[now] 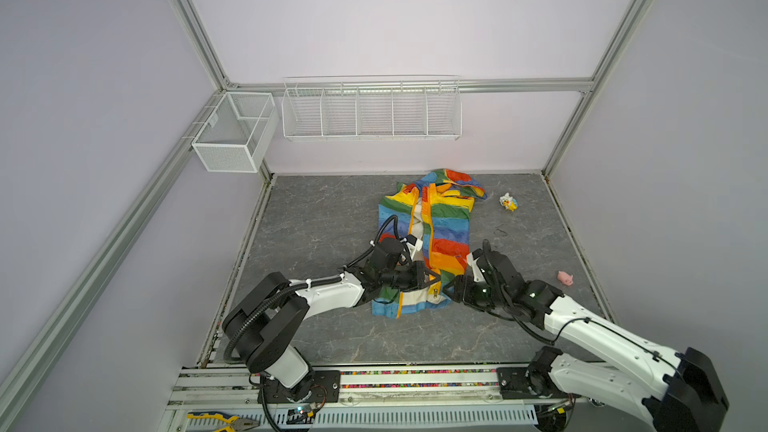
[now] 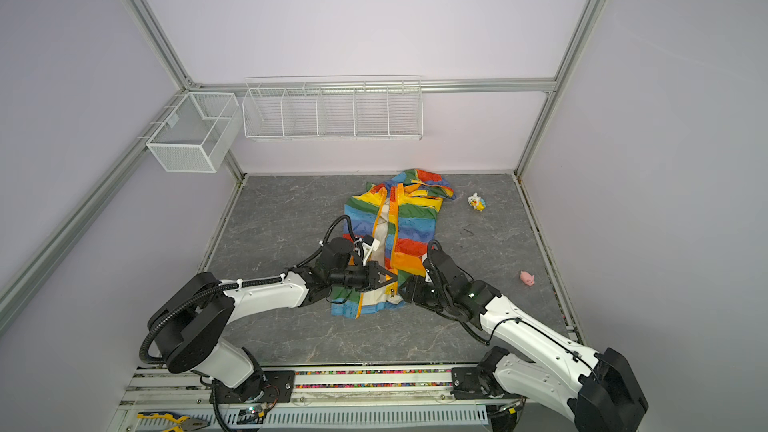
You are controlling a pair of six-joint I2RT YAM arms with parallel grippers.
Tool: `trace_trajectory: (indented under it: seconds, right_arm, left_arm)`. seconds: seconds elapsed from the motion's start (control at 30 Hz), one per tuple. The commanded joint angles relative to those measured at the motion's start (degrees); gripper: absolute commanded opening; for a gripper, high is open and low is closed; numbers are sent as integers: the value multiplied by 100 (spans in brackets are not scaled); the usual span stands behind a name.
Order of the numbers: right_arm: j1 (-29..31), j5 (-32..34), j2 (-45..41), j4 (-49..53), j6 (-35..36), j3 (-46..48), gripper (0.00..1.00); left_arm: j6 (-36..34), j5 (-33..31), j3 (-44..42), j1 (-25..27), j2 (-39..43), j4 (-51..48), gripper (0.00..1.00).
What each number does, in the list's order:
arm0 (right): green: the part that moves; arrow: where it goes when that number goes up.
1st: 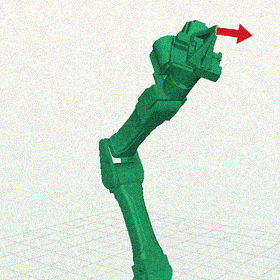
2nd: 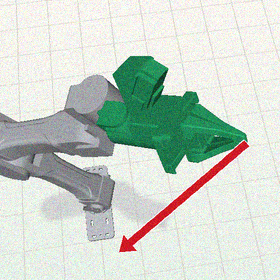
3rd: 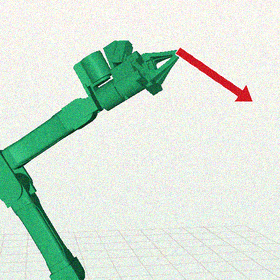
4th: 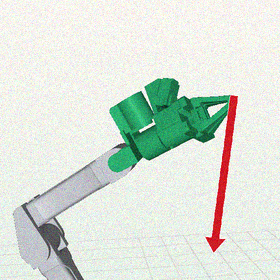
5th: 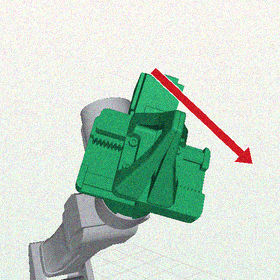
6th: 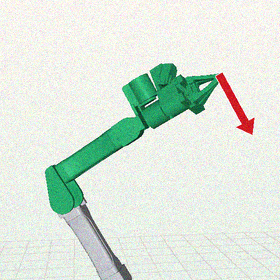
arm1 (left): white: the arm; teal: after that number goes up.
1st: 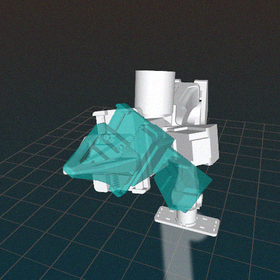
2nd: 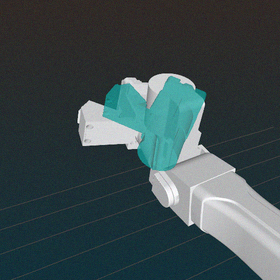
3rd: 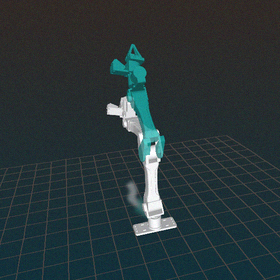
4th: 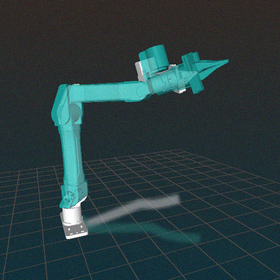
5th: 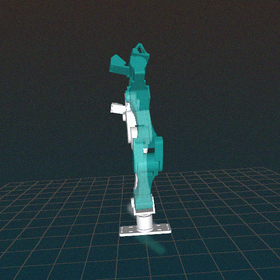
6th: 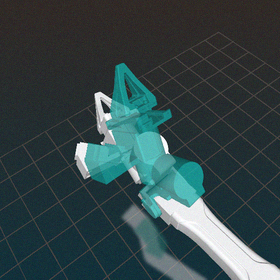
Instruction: Zip up the jacket
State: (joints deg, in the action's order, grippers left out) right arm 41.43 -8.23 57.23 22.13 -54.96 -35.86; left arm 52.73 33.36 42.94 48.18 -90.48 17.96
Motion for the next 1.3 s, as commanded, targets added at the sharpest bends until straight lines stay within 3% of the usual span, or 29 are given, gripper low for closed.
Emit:
trace_trajectory:
  seconds: [0.0,0.63,1.27]
  right_arm:
    - [47,64,-49,172,29,-204,66]
    - [129,-190,927,-680,-84,-204,68]
    - [139,-144,1071,-975,-181,118,62]
  left_arm:
    - [-151,-67,181,23,162,-231,0]
    - [-122,-89,210,24,353,-310,0]
    - [-152,-146,254,16,490,-446,0]
